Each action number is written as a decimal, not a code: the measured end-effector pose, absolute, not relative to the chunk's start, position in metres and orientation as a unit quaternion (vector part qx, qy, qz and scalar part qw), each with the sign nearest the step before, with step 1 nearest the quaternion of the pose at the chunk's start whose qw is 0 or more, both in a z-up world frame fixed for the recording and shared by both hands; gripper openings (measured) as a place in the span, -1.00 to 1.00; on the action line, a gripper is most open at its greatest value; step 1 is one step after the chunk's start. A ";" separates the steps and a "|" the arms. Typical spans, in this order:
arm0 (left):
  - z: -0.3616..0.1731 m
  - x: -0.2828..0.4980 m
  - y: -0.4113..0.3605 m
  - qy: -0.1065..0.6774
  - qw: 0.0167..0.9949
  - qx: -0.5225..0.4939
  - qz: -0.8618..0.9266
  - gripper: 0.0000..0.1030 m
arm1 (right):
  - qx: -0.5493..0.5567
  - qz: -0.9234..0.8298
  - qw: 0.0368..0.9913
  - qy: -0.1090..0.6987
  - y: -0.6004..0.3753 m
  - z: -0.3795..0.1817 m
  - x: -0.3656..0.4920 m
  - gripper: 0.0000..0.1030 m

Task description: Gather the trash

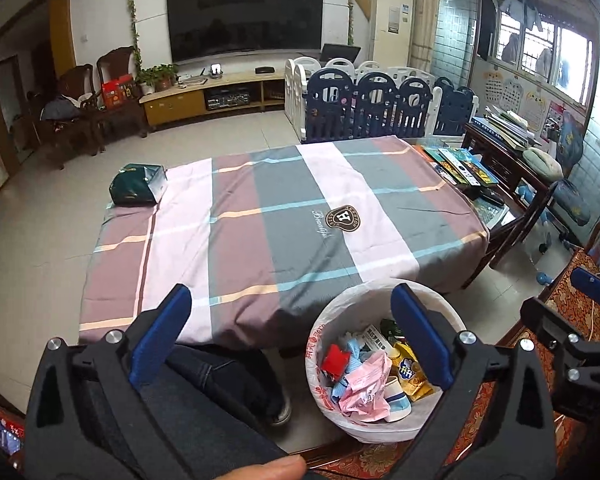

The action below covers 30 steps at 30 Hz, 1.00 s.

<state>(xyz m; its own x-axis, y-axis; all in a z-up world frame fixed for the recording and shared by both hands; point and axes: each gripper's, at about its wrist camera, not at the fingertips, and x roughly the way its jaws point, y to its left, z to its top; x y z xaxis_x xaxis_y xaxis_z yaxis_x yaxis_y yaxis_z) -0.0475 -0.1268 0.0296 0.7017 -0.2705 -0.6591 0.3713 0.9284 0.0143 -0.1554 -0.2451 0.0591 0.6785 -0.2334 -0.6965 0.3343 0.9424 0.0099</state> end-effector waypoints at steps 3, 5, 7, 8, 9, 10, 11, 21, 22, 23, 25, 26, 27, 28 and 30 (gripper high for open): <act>0.033 -0.051 -0.123 0.341 0.921 0.074 -0.173 0.93 | 0.068 -0.159 0.909 0.380 -0.245 0.056 -0.152 0.84; 0.035 -0.053 -0.122 0.339 0.922 0.072 -0.174 0.93 | 0.067 -0.159 0.907 0.383 -0.243 0.054 -0.150 0.84; 0.036 -0.053 -0.122 0.339 0.922 0.072 -0.174 0.93 | 0.068 -0.158 0.907 0.386 -0.242 0.053 -0.150 0.84; 0.036 -0.053 -0.121 0.339 0.922 0.071 -0.174 0.93 | 0.068 -0.159 0.906 0.387 -0.242 0.052 -0.150 0.84; 0.036 -0.053 -0.121 0.339 0.922 0.071 -0.174 0.93 | 0.068 -0.160 0.905 0.388 -0.243 0.051 -0.149 0.84; 0.036 -0.053 -0.121 0.339 0.922 0.071 -0.174 0.93 | 0.069 -0.160 0.904 0.389 -0.242 0.050 -0.148 0.84; 0.036 -0.053 -0.122 0.339 0.922 0.071 -0.174 0.93 | 0.069 -0.160 0.904 0.391 -0.243 0.048 -0.148 0.84; 0.036 -0.054 -0.122 0.341 0.921 0.072 -0.173 0.93 | 0.071 -0.162 0.900 0.398 -0.243 0.042 -0.145 0.84; 0.036 -0.054 -0.122 0.342 0.921 0.072 -0.174 0.93 | 0.071 -0.163 0.900 0.398 -0.243 0.041 -0.145 0.84; 0.036 -0.054 -0.122 0.342 0.920 0.072 -0.174 0.93 | 0.070 -0.163 0.900 0.399 -0.243 0.041 -0.144 0.84; 0.037 -0.054 -0.122 0.343 0.920 0.073 -0.174 0.93 | 0.070 -0.163 0.900 0.399 -0.243 0.041 -0.144 0.84; 0.037 -0.054 -0.123 0.343 0.920 0.073 -0.174 0.93 | 0.070 -0.163 0.900 0.398 -0.243 0.041 -0.144 0.84; 0.037 -0.054 -0.123 0.343 0.920 0.073 -0.174 0.93 | 0.070 -0.163 0.900 0.399 -0.243 0.041 -0.144 0.84; 0.037 -0.054 -0.123 0.343 0.920 0.073 -0.174 0.93 | 0.070 -0.164 0.900 0.399 -0.243 0.040 -0.144 0.84; 0.036 -0.053 -0.123 0.343 0.920 0.074 -0.173 0.93 | 0.070 -0.164 0.899 0.400 -0.244 0.040 -0.144 0.84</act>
<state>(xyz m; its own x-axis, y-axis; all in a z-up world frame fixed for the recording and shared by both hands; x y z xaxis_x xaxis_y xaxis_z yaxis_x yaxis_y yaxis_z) -0.0535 -0.1227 0.0365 0.7049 -0.2687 -0.6565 0.3695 0.9291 0.0165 -0.1435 -0.2442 0.0396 0.6265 -0.2395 -0.7417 0.3521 0.9360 -0.0048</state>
